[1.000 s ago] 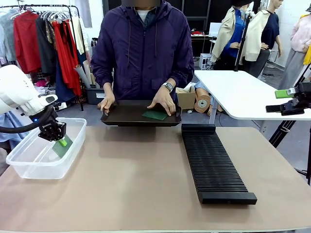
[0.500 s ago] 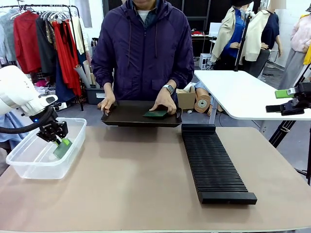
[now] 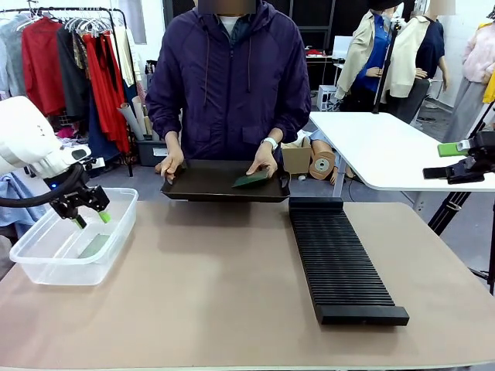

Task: Sort PCBs into racks and boxes based on the side picked up.
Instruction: If the short side of the Blank PCB is picked up, insert it into the PCB Rack ; if the long side is picked up, place it in the Organizing box, then pick up the Blank PCB handed by the Human.

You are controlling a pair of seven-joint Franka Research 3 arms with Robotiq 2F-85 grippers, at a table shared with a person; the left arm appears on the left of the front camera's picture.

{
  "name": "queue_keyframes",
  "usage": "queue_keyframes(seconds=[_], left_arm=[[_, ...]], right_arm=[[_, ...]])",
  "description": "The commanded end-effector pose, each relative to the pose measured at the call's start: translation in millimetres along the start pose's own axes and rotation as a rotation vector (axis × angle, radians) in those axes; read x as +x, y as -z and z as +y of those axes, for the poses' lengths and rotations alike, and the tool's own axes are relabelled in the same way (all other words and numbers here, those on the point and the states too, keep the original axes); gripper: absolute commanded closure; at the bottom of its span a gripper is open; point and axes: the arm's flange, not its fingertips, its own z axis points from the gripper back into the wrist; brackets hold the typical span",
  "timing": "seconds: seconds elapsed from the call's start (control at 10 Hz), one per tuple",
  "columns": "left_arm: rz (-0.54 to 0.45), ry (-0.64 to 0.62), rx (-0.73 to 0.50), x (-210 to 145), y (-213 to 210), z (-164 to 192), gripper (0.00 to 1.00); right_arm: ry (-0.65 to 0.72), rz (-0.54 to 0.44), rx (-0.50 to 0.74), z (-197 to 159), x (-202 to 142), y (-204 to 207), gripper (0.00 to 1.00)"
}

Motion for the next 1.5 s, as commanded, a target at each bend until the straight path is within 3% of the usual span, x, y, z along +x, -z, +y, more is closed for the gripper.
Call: queue_keyframes(seconds=[0.0,0.5,1.1,1.2,1.4], left_arm=[[-0.008,0.0,0.041,-1.7,-18.3,-10.0,0.0],[-0.003,0.016,0.044,-3.0,-45.4,-19.5,0.0],[0.006,0.014,0.019,-1.9,-45.5,-19.6,0.0],[-0.003,0.014,-0.043,-1.1,-48.0,-18.3,0.0],[-0.026,-0.005,-0.291,-3.1,-56.1,-6.4,0.0]], right_arm=[[0.003,-0.013,0.004,2.3,2.6,0.2,0.0],[0.003,-0.013,0.004,2.3,2.6,0.2,0.0],[0.003,-0.013,0.004,2.3,2.6,0.2,0.0],[0.003,-0.013,0.004,2.3,2.6,0.2,0.0],[0.003,-0.013,0.004,2.3,2.6,0.2,0.0]])
